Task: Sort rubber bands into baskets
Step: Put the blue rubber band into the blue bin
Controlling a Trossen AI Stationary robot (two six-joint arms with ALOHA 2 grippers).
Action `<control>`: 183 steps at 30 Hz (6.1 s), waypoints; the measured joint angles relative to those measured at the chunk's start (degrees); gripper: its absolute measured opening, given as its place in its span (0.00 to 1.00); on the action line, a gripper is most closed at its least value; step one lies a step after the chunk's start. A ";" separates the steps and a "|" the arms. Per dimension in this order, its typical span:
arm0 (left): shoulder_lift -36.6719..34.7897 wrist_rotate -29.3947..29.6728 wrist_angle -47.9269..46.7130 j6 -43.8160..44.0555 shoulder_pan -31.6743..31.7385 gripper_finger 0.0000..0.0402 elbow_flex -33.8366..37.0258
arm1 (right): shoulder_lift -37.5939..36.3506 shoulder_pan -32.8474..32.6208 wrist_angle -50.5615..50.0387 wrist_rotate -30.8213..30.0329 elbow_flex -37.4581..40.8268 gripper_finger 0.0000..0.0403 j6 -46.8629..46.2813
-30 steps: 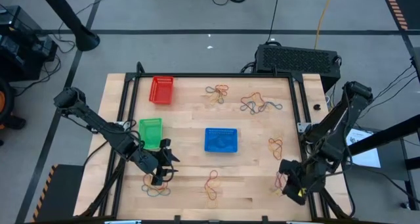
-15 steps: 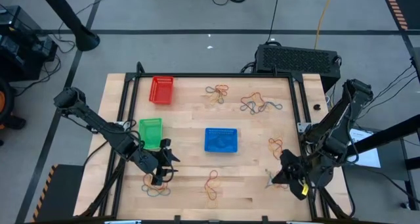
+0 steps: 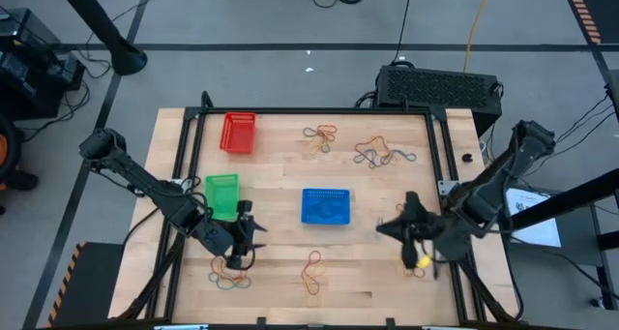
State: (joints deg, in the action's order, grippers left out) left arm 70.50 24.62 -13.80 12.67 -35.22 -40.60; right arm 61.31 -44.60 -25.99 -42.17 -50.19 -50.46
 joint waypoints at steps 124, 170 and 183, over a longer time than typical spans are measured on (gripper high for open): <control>-17.38 32.84 -27.17 21.28 -1.99 0.48 4.46 | 15.85 68.55 -9.11 30.05 0.15 0.00 12.29; -12.05 12.25 27.02 -22.21 8.84 0.48 14.51 | 27.89 31.58 20.40 21.46 -0.96 0.00 5.50; -41.49 -1.52 30.00 -13.16 16.54 0.48 25.99 | 33.74 31.94 15.76 21.28 -8.93 0.00 8.07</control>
State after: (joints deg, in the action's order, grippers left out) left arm 29.01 23.09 16.20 -0.49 -18.68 -14.61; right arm 95.05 -12.67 -10.23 -20.88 -59.12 -42.39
